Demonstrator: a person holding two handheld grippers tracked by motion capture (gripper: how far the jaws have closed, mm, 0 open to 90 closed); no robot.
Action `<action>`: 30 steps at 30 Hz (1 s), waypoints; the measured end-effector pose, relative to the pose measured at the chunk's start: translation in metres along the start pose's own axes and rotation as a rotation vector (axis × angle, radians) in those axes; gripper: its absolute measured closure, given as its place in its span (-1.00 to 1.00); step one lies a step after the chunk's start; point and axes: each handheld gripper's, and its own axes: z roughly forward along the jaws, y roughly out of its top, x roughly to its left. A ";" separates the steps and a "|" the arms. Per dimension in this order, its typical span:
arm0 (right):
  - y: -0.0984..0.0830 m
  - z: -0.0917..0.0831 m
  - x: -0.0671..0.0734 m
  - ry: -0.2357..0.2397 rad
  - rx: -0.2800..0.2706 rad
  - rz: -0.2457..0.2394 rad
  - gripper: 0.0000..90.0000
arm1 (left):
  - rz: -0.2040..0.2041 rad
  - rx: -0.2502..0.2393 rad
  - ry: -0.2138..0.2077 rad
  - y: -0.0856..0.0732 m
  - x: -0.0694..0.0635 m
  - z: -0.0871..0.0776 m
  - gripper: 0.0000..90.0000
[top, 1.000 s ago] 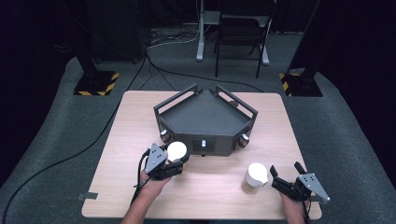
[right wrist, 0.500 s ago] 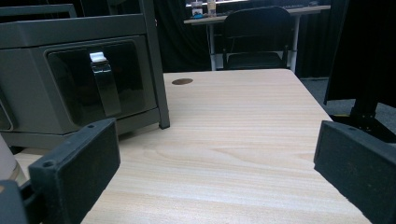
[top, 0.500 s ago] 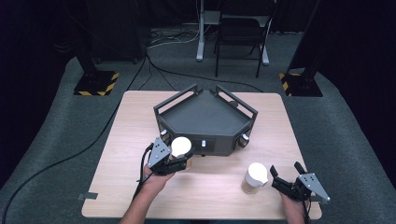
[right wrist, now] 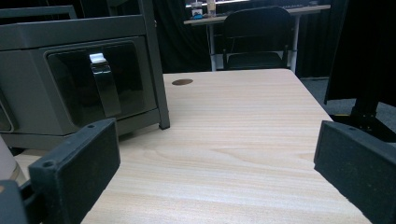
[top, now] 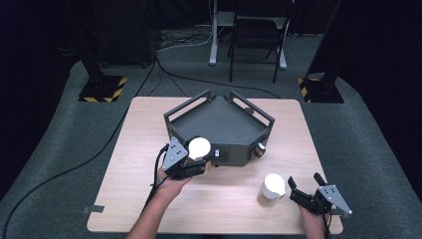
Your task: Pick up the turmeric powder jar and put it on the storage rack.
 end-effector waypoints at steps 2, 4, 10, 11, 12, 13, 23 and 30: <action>0.000 0.000 0.000 0.001 0.000 0.001 -1.00 | 0.004 -0.002 -0.003 0.003 0.000 0.001 -0.32; 0.000 0.000 0.000 0.002 -0.001 0.002 -1.00 | 0.005 -0.009 -0.001 0.008 -0.001 0.005 -0.32; 0.000 0.000 -0.004 0.015 -0.002 0.012 -1.00 | -0.008 -0.031 -0.015 0.020 0.000 0.013 -0.32; 0.000 0.000 -0.004 0.016 -0.003 0.013 -1.00 | -0.006 -0.034 -0.015 0.023 0.000 0.014 -0.32; 0.000 0.000 -0.004 0.017 -0.003 0.014 -1.00 | -0.006 -0.040 -0.014 0.025 -0.001 0.016 -0.32; -0.001 0.000 -0.004 0.017 -0.004 0.016 -1.00 | -0.004 -0.043 -0.014 0.027 -0.001 0.017 -0.32; -0.001 0.000 -0.008 0.027 -0.006 0.037 -1.00 | 0.017 -0.055 -0.005 0.050 -0.006 0.037 -0.32; -0.002 -0.001 -0.010 0.034 -0.010 0.048 -1.00 | 0.026 -0.062 0.016 0.063 -0.012 0.049 -0.32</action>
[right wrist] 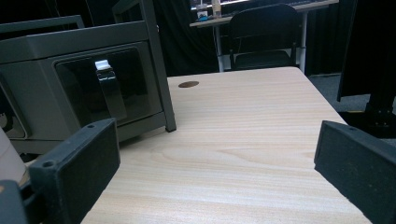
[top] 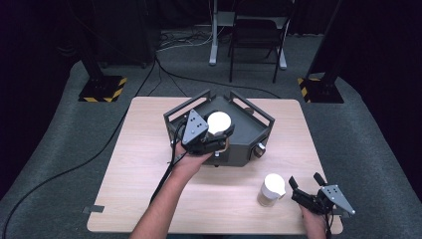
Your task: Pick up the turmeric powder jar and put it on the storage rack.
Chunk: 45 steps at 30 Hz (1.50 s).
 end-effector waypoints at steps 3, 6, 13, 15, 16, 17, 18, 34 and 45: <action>0.000 0.000 0.000 -0.003 -0.003 0.008 -1.00 | -0.007 -0.006 0.024 0.004 -0.002 0.006 -0.32; -0.001 0.000 0.000 -0.006 -0.006 0.015 -1.00 | -0.004 -0.003 0.054 0.009 -0.004 0.014 -0.32; -0.002 -0.001 -0.002 -0.009 -0.015 0.038 -1.00 | -0.002 0.006 0.095 0.017 -0.002 0.028 -0.32; -0.003 -0.001 -0.002 -0.009 -0.017 0.044 -1.00 | 0.004 0.011 0.113 0.017 -0.003 0.032 -0.31; -0.003 -0.001 -0.002 -0.008 -0.019 0.046 -1.00 | 0.009 0.016 0.119 0.018 -0.003 0.034 -0.31; -0.003 -0.002 -0.003 -0.007 -0.019 0.045 -1.00 | 0.006 0.018 0.129 0.017 -0.003 0.037 -0.31; -0.003 -0.002 -0.003 -0.006 -0.019 0.045 -1.00 | 0.005 0.019 0.140 0.017 -0.004 0.040 -0.31; -0.003 -0.001 -0.006 0.003 -0.020 0.064 -1.00 | -0.049 0.072 0.333 0.005 -0.002 0.071 -0.31; -0.003 -0.001 -0.005 0.006 -0.017 0.053 -1.00 | -0.094 0.111 0.351 -0.003 0.007 0.076 -0.31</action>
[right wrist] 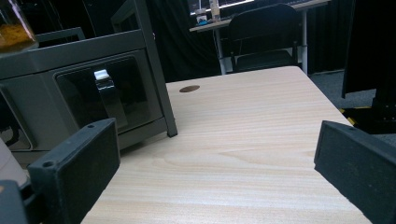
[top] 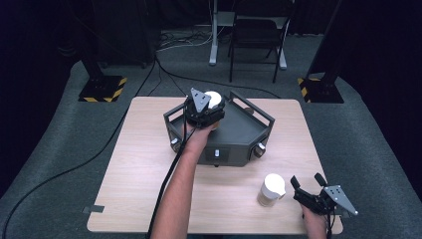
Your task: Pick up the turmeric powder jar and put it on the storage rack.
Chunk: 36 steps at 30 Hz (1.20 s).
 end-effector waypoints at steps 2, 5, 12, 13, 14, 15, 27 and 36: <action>0.000 0.000 0.000 0.000 -0.001 -0.003 -1.00 | -0.009 0.018 -0.001 0.001 0.002 0.001 -0.31; -0.001 0.000 0.000 -0.002 -0.003 0.002 -1.00 | -0.007 0.034 0.008 0.000 0.003 0.003 -0.31; 0.000 0.000 0.000 -0.003 -0.001 0.004 -1.00 | 0.003 0.042 0.005 -0.003 0.004 0.005 -0.31; 0.000 0.000 0.000 -0.003 -0.001 0.004 -1.00 | 0.006 0.046 0.001 -0.003 0.004 0.006 -0.31; 0.000 0.000 0.000 -0.003 -0.003 0.004 -1.00 | 0.009 0.051 -0.001 -0.003 0.004 0.006 -0.31; 0.000 0.000 0.000 -0.003 -0.002 0.004 -1.00 | 0.007 0.058 -0.005 -0.003 0.004 0.007 -0.31; 0.000 0.000 -0.001 -0.004 -0.003 0.017 -1.00 | 0.024 0.028 0.006 -0.012 0.000 0.007 -0.32; -0.001 -0.001 -0.003 -0.004 -0.006 0.032 -1.00 | 0.007 0.011 0.005 -0.017 0.002 0.007 -0.32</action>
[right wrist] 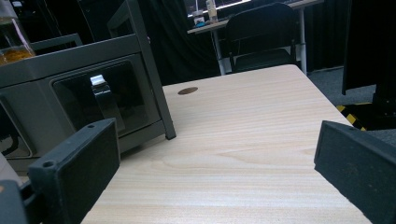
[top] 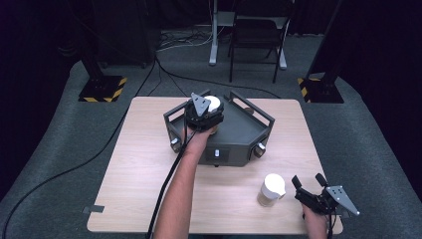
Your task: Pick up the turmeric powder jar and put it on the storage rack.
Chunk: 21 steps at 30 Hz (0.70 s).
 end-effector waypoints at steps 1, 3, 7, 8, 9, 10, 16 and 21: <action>0.000 0.000 0.000 0.001 0.001 -0.001 -1.00 | -0.003 0.000 0.000 0.000 0.000 0.000 -0.32; 0.000 0.000 0.000 0.001 0.000 -0.002 -1.00 | -0.016 0.004 0.003 0.000 0.001 0.000 -0.33; 0.000 0.000 0.000 0.002 0.001 -0.001 -1.00 | -0.056 0.058 0.015 0.006 0.002 0.003 -0.67; 0.000 0.000 0.000 0.002 0.002 0.000 -1.00 | -0.062 0.070 0.016 0.007 0.002 0.004 -0.77; 0.000 0.000 0.000 0.002 0.002 -0.002 -1.00 | -0.062 0.070 0.016 0.007 0.002 0.004 -0.88; 0.000 0.000 0.000 0.002 0.002 -0.001 -1.00 | -0.051 0.060 0.022 0.006 0.000 0.002 -0.95; 0.000 0.000 0.000 0.002 0.003 -0.003 -1.00 | -0.035 0.030 0.011 0.004 -0.002 -0.003 -1.00; 0.001 0.000 0.000 0.003 0.005 -0.006 -1.00 | -0.028 0.020 -0.002 0.006 0.000 -0.009 -1.00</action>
